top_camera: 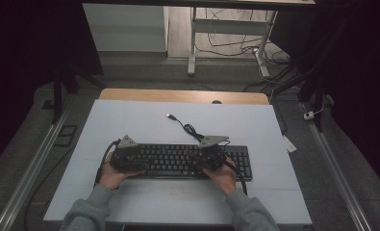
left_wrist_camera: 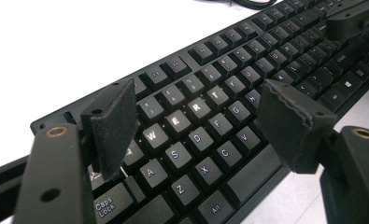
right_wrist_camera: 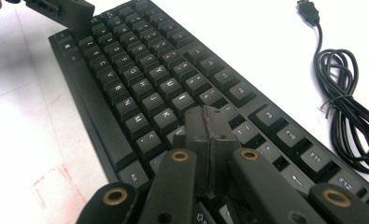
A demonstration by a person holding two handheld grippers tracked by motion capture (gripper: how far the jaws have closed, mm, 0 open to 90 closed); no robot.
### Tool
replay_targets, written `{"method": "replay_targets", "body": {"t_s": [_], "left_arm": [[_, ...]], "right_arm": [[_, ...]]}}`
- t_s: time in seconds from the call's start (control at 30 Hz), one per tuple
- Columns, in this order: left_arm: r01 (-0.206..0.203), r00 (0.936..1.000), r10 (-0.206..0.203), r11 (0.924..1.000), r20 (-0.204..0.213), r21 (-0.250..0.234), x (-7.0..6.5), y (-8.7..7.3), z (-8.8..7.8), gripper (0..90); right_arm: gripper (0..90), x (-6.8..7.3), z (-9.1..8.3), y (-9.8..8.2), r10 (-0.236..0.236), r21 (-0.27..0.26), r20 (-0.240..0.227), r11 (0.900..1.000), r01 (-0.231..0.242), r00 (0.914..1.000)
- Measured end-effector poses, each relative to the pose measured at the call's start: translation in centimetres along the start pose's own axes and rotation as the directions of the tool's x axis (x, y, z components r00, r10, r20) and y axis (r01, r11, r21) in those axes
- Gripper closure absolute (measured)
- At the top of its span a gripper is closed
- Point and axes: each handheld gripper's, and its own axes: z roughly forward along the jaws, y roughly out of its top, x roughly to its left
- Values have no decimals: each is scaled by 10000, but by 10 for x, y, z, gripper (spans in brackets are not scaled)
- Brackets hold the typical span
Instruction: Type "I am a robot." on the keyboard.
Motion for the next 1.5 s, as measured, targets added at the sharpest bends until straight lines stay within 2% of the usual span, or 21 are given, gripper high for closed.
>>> {"method": "replay_targets", "body": {"t_s": [0.17, 0.5, 1.33, 1.5], "left_arm": [[8, 10000, -8, 10000, 3, -5, 0, 0, 0, 287], [17, 10000, -17, 10000, 5, 52, 0, 0, 1, 285], [-93, 9999, 93, 9998, -39, 154, 0, -1, 1, 281], [-82, 10000, 83, 9999, -45, 140, 0, -1, 1, 281]], "right_arm": [[896, 1, 11, 5, 7, 48, 20, 10000, -7, 10000], [895, 3, 30, 9, -225, 473, 121, 9986, 219, 9997], [896, 3, 43, 8, -72, 597, 271, 9982, 56, 9996], [896, 3, 38, 10, -138, 331, 291, 9994, 129, 9995]]}}
